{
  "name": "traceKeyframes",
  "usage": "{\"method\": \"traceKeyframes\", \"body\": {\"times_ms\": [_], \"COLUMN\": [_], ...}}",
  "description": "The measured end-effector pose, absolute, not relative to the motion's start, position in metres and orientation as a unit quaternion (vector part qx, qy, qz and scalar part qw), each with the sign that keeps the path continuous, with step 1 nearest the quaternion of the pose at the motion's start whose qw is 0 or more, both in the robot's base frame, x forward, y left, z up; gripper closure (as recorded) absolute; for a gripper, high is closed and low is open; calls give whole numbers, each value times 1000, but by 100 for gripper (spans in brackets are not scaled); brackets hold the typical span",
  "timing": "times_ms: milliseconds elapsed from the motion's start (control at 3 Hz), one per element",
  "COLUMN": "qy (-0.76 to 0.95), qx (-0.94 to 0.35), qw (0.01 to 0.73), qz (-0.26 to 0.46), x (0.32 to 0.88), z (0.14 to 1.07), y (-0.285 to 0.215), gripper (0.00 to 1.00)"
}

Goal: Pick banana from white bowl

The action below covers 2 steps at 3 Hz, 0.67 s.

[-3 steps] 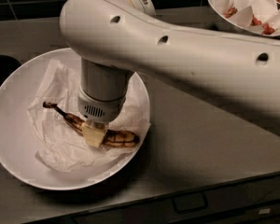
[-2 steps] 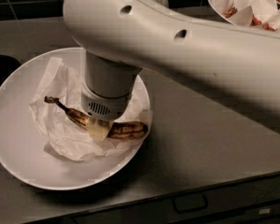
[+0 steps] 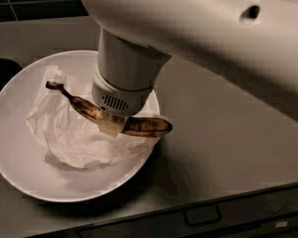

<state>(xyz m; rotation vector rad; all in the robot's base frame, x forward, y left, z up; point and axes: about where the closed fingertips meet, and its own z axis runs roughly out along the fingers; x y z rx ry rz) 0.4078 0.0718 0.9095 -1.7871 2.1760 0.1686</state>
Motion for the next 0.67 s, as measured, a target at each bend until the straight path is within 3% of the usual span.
{"method": "traceKeyframes", "body": {"times_ms": [667], "qy": [740], "qx": [-641], "qw": [196], "qz": [54], "x": [413], "z": [959], "y": [55], "gripper": [100]}}
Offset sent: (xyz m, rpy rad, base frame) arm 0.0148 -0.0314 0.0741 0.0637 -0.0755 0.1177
